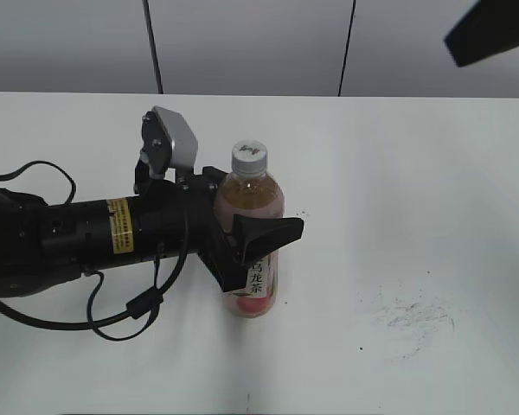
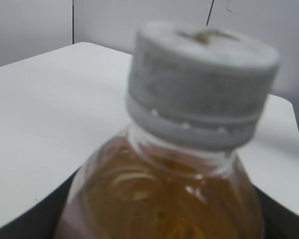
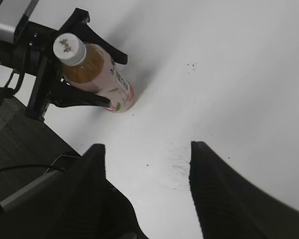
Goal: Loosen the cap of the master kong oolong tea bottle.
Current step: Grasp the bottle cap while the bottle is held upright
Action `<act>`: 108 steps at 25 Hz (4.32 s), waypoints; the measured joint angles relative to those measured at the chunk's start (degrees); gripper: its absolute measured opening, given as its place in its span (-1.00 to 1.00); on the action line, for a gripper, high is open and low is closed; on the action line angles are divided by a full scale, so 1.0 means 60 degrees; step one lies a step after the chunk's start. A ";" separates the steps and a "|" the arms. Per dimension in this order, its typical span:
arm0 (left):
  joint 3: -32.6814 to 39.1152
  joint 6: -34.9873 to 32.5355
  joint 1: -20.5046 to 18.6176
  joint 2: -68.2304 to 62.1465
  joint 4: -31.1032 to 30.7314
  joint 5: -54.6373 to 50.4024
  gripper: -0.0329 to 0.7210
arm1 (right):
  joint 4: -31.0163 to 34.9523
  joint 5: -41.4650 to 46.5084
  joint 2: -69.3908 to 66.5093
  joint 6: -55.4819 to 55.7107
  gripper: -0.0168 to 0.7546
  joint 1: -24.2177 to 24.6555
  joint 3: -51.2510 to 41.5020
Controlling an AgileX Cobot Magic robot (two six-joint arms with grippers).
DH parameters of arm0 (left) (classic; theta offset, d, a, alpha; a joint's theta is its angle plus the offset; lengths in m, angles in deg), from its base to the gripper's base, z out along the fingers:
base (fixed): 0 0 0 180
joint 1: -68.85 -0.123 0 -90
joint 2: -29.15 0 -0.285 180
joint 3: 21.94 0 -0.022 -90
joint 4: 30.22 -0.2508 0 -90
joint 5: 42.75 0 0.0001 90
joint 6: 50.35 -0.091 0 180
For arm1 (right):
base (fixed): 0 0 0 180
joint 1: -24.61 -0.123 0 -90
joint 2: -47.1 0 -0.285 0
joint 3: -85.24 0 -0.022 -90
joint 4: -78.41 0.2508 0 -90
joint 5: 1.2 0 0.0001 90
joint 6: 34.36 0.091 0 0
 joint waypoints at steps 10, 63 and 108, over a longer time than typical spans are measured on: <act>0.0000 0.0000 0.0000 0.0000 -0.0022 0.0003 0.28 | -0.0960 0.0019 -0.2361 0.3826 0.10 -0.1983 0.2137; 0.0000 0.0000 0.0000 -0.0008 -0.0040 0.0022 0.28 | -0.1956 0.0123 -0.5377 0.6116 0.08 -0.4069 0.3331; -0.0030 0.0000 0.0000 -0.0008 0.0056 0.0380 0.28 | -0.2072 0.0353 -0.5356 0.0477 -0.23 -0.4069 0.3450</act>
